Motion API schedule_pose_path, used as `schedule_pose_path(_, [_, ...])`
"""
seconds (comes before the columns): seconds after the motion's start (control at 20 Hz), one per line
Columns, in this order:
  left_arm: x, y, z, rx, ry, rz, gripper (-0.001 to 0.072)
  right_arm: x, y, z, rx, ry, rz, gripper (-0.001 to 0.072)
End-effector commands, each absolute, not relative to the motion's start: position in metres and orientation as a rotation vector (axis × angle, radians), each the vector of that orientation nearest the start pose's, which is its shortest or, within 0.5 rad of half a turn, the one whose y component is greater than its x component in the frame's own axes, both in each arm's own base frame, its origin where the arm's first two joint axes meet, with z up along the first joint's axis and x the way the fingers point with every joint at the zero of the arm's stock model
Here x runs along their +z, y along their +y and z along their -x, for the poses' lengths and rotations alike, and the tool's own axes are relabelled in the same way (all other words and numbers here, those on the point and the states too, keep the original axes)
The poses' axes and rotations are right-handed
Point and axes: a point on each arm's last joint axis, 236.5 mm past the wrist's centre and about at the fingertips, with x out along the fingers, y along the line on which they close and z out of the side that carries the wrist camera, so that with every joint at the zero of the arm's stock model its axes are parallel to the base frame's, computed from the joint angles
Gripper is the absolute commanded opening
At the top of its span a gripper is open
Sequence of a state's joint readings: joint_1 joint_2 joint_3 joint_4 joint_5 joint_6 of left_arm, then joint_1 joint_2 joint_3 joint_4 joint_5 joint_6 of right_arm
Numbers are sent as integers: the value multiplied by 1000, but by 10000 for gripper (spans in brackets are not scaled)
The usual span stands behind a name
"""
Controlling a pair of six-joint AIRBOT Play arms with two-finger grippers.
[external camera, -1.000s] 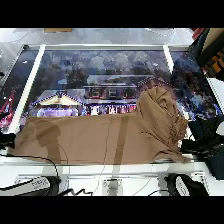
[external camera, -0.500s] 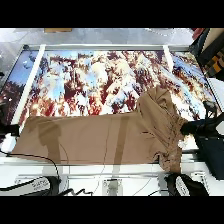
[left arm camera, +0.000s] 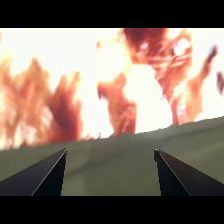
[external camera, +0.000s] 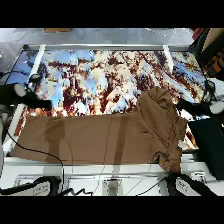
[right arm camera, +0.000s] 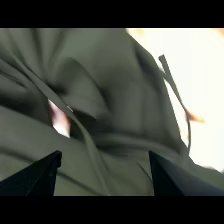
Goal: Fold the clothes and pants, and hang the long-sleeved shirts on hangers.
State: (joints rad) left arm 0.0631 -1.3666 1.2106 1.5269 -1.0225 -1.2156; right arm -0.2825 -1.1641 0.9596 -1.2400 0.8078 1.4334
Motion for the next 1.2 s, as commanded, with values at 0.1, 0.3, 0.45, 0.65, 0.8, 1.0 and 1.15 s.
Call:
schedule_pose_path(0.1, [14,-90,-439,-374,1035,-336,618,8,4,-495,48,1012,-430,633])
schedule_pose_path(0.3, [14,-107,-436,-407,1030,-356,618,-20,36,-524,77,1090,-468,633])
schedule_pose_path(0.45, [14,-107,-436,-407,1030,-356,618,-47,39,-540,46,1122,-513,633])
schedule_pose_path(0.65, [14,-107,-436,-407,1030,-356,618,-74,33,-552,-2,1144,-542,631])
schedule_pose_path(0.8, [14,-107,-436,-407,1031,-356,618,-79,30,-564,-14,1115,-546,566])
schedule_pose_path(1.0, [10,-107,-436,-408,1040,-356,618,-75,22,-577,-37,1050,-533,432])
schedule_pose_path(1.15, [7,-107,-436,-409,1047,-355,618,-74,19,-579,-43,1038,-520,250])
